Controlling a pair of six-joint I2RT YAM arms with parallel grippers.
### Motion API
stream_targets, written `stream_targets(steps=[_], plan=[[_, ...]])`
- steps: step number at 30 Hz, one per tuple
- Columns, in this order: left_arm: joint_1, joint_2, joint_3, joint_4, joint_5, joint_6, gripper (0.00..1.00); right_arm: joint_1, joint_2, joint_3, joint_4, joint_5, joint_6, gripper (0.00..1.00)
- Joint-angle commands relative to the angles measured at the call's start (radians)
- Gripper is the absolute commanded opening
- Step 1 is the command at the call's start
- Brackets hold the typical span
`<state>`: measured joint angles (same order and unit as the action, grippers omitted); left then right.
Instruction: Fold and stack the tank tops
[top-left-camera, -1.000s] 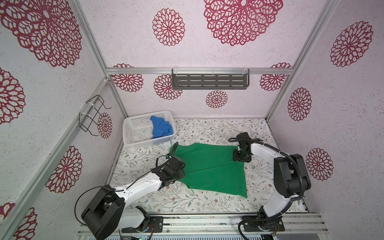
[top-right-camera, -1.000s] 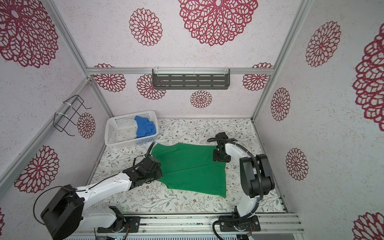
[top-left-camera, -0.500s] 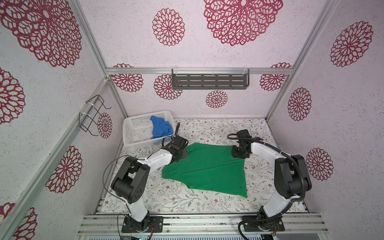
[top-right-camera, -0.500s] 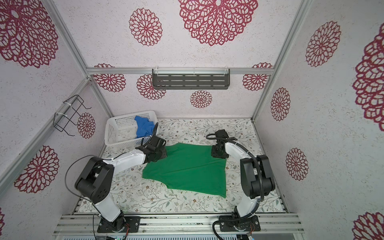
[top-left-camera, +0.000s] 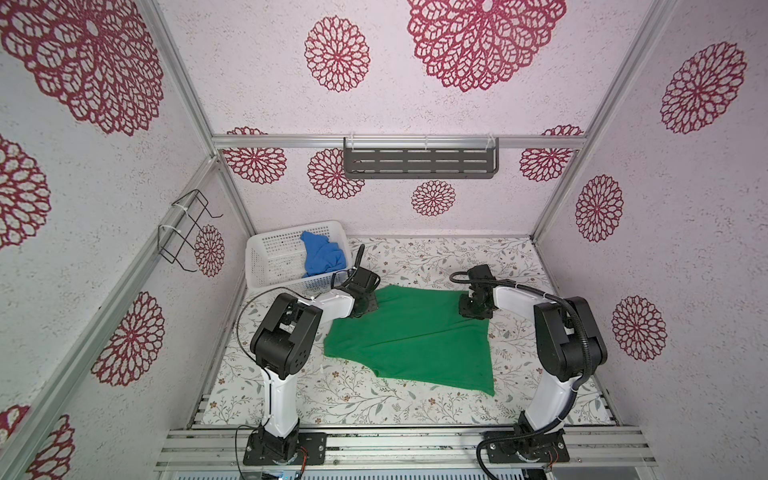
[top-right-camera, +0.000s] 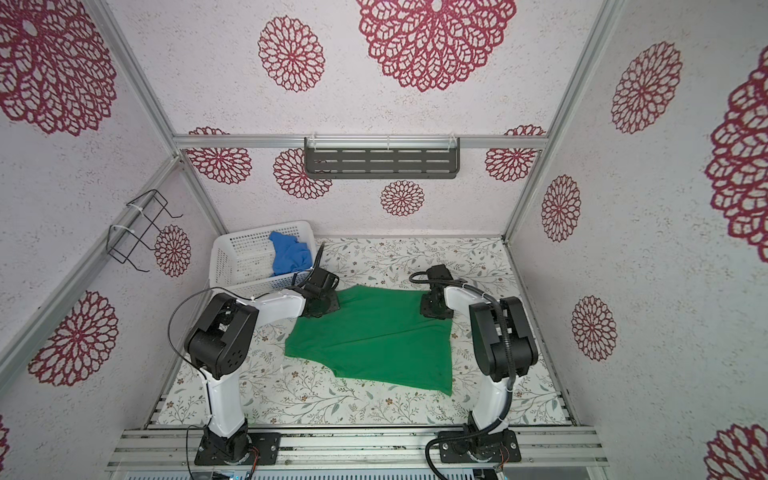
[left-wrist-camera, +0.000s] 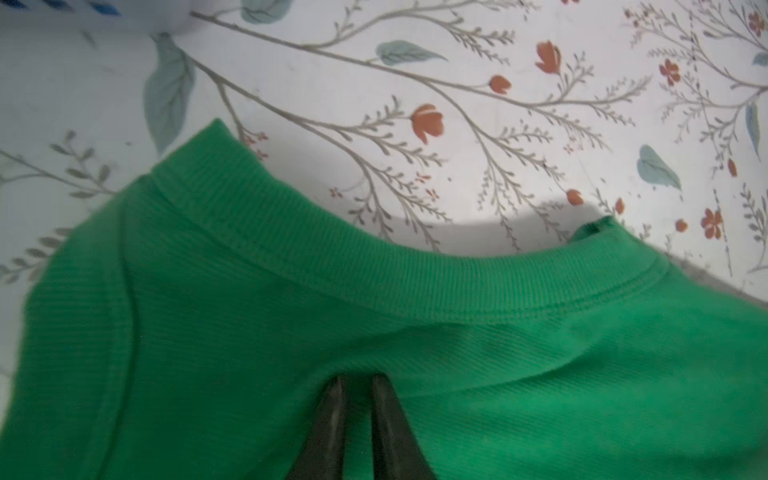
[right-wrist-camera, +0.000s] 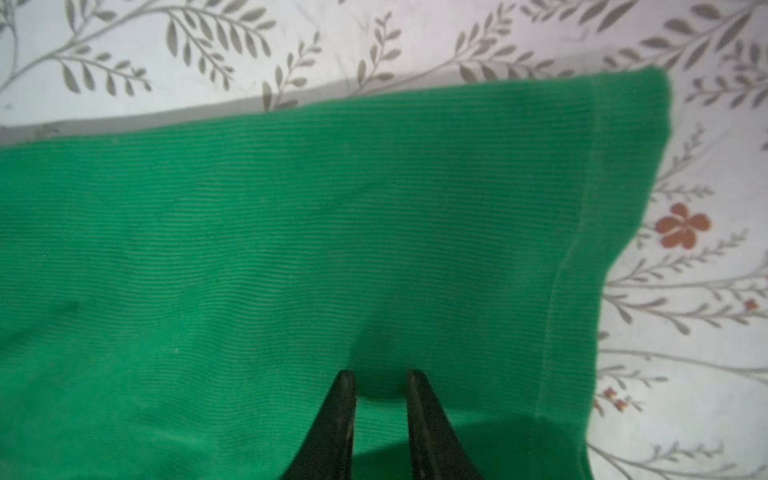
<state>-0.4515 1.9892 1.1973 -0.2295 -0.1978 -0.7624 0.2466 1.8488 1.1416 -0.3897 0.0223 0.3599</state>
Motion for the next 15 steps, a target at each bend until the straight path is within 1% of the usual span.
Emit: stream_targets(steps=[1, 5, 8, 10, 11, 13, 14, 15], plan=[[0.049, 0.012, -0.053, -0.005, -0.068, -0.036, 0.17, 0.002, 0.027, 0.035, -0.006, -0.022, 0.007, 0.26], [0.091, -0.015, -0.135, 0.043, -0.106, -0.032, 0.17, 0.003, 0.056, 0.054, 0.034, -0.073, -0.025, 0.28], [0.136, -0.059, -0.181, 0.092, -0.094, -0.005, 0.15, 0.007, 0.071, 0.053, 0.060, -0.155, -0.054, 0.32], [0.145, -0.065, -0.159, 0.058, -0.056, 0.024, 0.16, 0.011, 0.048, 0.047, 0.049, -0.181, -0.063, 0.35], [0.132, -0.078, -0.142, 0.035, -0.041, 0.035, 0.17, 0.012, 0.023, 0.037, 0.053, -0.184, -0.068, 0.37], [0.081, -0.111, -0.115, 0.005, -0.039, 0.051, 0.27, 0.010, -0.017, 0.024, 0.041, -0.175, -0.074, 0.45], [0.046, -0.122, -0.093, -0.012, -0.037, 0.064, 0.34, 0.010, -0.036, 0.027, 0.025, -0.162, -0.078, 0.53], [0.014, -0.125, -0.063, -0.031, -0.036, 0.076, 0.38, 0.010, -0.051, 0.032, 0.007, -0.150, -0.080, 0.61]])
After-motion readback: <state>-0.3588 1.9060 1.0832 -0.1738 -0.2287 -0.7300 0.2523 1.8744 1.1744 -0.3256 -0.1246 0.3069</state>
